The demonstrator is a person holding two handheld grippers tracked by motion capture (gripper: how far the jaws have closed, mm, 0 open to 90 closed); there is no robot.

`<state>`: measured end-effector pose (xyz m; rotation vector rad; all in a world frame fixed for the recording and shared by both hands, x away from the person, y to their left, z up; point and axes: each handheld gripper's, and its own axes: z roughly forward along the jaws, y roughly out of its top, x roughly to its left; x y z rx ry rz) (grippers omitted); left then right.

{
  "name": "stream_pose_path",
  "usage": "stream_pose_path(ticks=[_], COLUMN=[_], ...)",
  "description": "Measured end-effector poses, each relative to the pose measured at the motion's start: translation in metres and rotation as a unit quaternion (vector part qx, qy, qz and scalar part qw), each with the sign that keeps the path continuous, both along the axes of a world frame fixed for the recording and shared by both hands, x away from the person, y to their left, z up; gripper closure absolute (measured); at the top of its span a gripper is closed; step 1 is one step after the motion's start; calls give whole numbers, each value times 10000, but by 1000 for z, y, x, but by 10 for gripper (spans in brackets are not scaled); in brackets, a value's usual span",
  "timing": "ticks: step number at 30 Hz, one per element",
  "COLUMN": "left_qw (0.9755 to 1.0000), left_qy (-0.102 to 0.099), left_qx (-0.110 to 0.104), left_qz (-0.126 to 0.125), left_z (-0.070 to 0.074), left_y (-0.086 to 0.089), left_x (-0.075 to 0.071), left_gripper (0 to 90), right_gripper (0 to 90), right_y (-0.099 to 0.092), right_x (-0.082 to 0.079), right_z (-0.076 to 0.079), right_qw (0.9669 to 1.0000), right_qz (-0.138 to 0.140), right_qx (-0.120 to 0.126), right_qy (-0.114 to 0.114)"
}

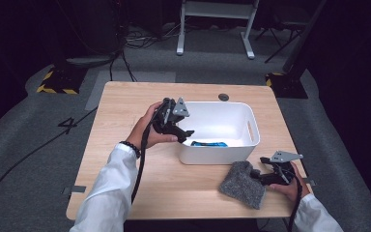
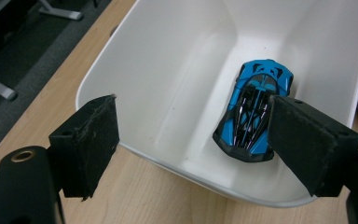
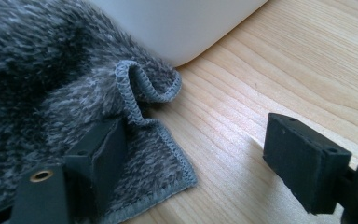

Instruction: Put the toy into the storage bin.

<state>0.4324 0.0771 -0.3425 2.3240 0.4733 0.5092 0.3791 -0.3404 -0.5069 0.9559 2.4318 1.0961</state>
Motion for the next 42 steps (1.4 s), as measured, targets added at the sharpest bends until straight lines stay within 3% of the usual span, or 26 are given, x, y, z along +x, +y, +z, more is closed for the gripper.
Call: stream_pose_path(ticks=[10, 22, 27, 42], left_qw=[9996, 9985, 9981, 9976], left_qy=[-198, -315, -382, -194], left_qx=[-84, 95, -85, -43], left_qz=[155, 428, 475, 661], left_z=[3, -3, -9, -40], left_y=[18, 38, 45, 66], left_x=[-15, -31, -40, -57], left_gripper=[162, 165, 167, 166], right_gripper=[216, 216, 216, 216], right_y=[0, 0, 0, 0], right_x=[0, -1, -1, 0], right_z=[0, 0, 0, 0], right_qw=[10000, 10000, 10000, 10000], right_qz=[-15, -30, -31, -29], right_qx=[-2, -1, -2, 0], right_qy=[-3, -1, -1, -2])
